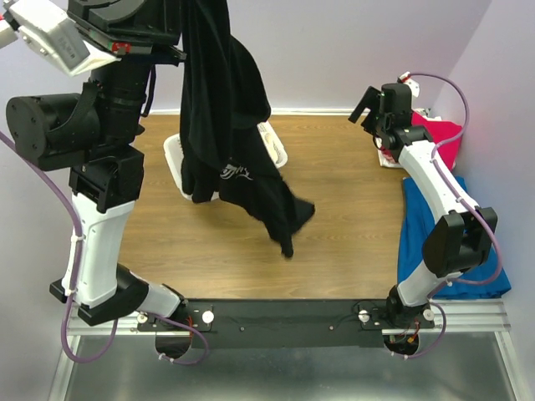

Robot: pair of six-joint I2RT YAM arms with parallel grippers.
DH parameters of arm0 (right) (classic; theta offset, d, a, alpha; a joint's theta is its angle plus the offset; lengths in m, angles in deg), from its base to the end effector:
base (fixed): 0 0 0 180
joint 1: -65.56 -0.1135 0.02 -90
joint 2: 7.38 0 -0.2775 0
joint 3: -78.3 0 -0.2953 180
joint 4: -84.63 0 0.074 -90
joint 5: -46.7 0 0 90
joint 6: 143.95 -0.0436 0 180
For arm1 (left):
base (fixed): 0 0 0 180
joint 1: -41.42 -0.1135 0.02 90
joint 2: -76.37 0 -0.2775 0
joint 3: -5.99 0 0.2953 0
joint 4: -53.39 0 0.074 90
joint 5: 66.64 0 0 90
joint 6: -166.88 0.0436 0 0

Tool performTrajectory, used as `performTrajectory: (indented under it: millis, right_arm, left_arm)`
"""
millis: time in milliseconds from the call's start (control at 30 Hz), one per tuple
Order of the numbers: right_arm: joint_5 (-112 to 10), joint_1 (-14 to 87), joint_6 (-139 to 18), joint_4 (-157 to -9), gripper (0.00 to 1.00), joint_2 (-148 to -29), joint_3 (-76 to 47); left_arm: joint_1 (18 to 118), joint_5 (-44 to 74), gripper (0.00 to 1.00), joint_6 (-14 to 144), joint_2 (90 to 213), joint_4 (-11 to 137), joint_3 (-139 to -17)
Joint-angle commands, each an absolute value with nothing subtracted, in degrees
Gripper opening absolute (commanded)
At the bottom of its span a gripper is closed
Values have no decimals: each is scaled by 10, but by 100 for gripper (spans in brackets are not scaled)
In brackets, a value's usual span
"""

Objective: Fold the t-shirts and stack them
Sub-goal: Move the tshirt to the center of the board

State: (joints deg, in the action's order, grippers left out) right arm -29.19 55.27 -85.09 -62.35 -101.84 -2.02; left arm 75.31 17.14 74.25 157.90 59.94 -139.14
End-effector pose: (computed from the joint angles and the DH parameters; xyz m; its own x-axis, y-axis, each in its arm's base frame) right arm 0.4334 0.0679 0.3628 -0.3726 0.4421 -0.8159 0.2706 0.8928 0.3601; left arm 0.1420 -0.1011 0.7509 0.6682 -0.5038 -0.5475 0.6346 0.7701 0.0659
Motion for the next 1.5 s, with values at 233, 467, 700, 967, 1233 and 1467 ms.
performTrajectory:
  millis: [233,467,700,967,1233,1467]
  right_arm:
    - [-312,550,-870,-613,100,-1013,-38]
    - [-306,550,-872,-613,100,-1011,-44]
    - [-300,551,-868,-612,100,-1001,-50]
    - [-288,550,-854,-610,100,-990,-49]
    - [-199,550,-833,-598,100,-977,-36]
    - [-184,550,-821,-598,100,-984,-37]
  left_arm:
    - [758,-12,0,651,1542,441,-1384]
    - [758,-109,0,566,1574,393,-1389]
    - [758,-111,0,539,1603,380,-1311]
    - [758,-131,0,521,1678,410,-1292]
    - [758,-140,0,515,1736,458,-1322]
    - [758,-146,0,579,1698,569,-1177]
